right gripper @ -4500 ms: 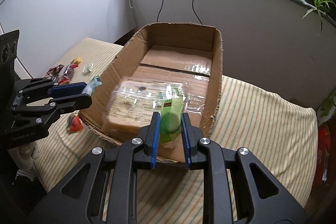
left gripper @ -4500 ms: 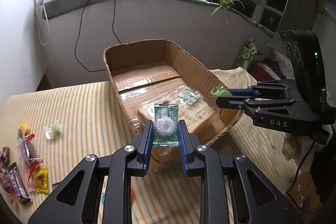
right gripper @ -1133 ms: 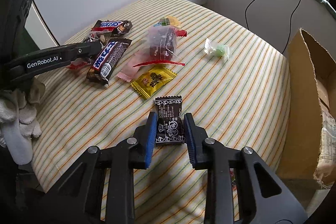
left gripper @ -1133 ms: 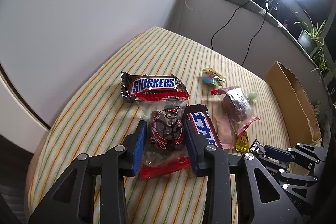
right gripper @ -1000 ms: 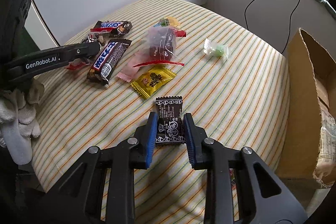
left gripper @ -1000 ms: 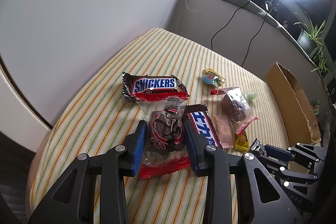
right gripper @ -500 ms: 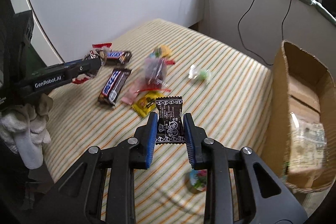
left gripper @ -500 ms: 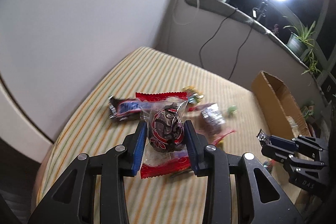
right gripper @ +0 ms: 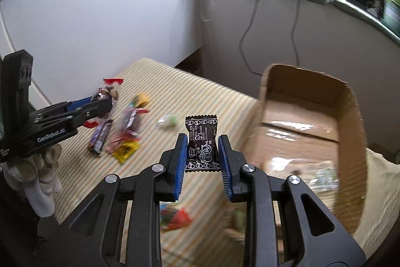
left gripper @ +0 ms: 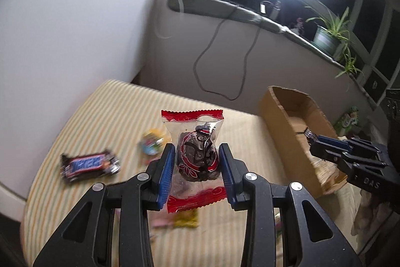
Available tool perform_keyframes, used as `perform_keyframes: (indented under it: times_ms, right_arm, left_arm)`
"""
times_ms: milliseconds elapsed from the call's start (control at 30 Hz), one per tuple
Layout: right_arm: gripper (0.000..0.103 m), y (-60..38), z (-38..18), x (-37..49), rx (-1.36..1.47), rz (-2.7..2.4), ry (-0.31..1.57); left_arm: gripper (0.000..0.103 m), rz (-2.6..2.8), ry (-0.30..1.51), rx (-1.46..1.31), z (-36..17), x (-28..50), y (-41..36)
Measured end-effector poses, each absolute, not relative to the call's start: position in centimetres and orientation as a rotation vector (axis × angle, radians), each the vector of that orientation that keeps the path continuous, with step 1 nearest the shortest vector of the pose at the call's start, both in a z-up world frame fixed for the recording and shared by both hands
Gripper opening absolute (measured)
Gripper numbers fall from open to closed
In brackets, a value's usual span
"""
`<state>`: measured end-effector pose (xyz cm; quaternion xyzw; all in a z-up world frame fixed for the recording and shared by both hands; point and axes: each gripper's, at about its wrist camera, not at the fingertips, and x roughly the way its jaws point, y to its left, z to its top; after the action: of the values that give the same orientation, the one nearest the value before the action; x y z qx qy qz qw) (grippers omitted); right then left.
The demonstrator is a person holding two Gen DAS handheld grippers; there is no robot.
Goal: Organize snacks
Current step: 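Carry both candies over the box and open both grippers to drop them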
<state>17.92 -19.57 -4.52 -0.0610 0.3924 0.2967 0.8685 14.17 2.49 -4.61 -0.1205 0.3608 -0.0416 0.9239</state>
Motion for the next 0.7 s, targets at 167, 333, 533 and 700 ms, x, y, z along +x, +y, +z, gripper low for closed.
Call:
perform_keyframes:
  times_ms: [167,333,533,700]
  right_arm:
    - [0.026,-22.6,-4.0,20.1,-0.109,0.576,0.818]
    - [0.026,-25.2,-4.0,22.7,-0.082,0.537,0.826]
    - [0.026,-27.7,-4.4,25.7,-0.057,0.502,0.843]
    - [0.026,-29.0,-5.3,27.9,-0.047,0.476,0.869]
  left_arm:
    - [0.034,-0.150,0.734,-0.227,-3.8,16.4,-0.8]
    - [0.034,-0.212,0.738,-0.203,-3.5,18.7,-4.3]
    - [0.034,-0.276,0.750,-0.179,-3.3,21.3,-7.7]
    - [0.034,-0.318,0.774,-0.163,-3.6,23.7,-10.0]
